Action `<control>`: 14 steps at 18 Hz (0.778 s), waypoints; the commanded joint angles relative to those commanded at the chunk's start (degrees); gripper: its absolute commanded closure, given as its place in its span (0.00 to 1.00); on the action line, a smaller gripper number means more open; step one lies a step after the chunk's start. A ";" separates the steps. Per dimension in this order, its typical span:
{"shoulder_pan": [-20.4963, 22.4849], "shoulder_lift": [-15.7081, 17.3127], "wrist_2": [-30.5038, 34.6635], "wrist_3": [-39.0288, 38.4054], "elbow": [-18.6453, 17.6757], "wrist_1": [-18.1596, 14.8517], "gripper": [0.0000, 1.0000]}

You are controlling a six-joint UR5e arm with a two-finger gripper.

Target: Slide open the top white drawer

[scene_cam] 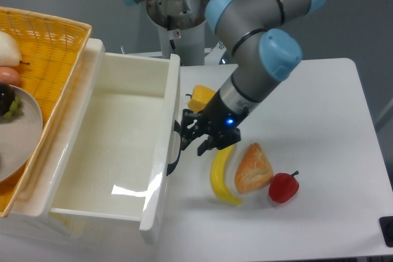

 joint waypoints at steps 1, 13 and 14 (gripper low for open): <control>1.40 0.18 -0.09 0.00 0.00 0.26 0.34; 11.88 -0.87 8.25 0.96 1.23 7.29 0.01; 12.14 -1.14 9.91 1.75 1.23 8.17 0.01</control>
